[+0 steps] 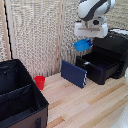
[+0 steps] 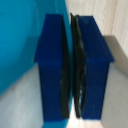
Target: Gently grip the air fryer handle with your gripper and kindly pull it open by sliding your gripper away from the base. Gradually bring your gripper in line with the blue bowl and gently capture it, without tightening your grip too much. Securely place the blue bowl inside the opened air fryer with a steady position. Liberate your robot's gripper, and withdraw your gripper from the proximity of the air fryer.
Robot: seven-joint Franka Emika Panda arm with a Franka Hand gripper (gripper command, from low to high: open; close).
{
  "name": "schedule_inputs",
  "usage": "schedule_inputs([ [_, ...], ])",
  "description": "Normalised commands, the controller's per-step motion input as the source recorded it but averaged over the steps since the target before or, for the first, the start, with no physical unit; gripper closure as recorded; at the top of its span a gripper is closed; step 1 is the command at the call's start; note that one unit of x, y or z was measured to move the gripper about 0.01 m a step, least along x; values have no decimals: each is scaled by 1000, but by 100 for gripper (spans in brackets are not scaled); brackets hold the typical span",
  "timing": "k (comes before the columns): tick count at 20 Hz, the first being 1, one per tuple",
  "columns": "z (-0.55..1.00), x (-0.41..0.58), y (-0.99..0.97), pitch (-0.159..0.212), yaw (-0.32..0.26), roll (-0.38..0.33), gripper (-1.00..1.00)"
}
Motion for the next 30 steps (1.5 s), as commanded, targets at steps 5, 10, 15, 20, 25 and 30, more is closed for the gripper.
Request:
schedule_inputs([
  [5, 85, 157, -801, 16, -126, 0, 100],
  [10, 27, 244, -826, 11, -81, 25, 100],
  [15, -147, 349, -725, 64, -17, 63, 100],
  [20, -307, 301, -464, 122, 0, 6, 100],
  [25, -310, 157, -364, 124, -2, -17, 100],
  [30, -334, 98, -233, 135, -1, -90, 100],
])
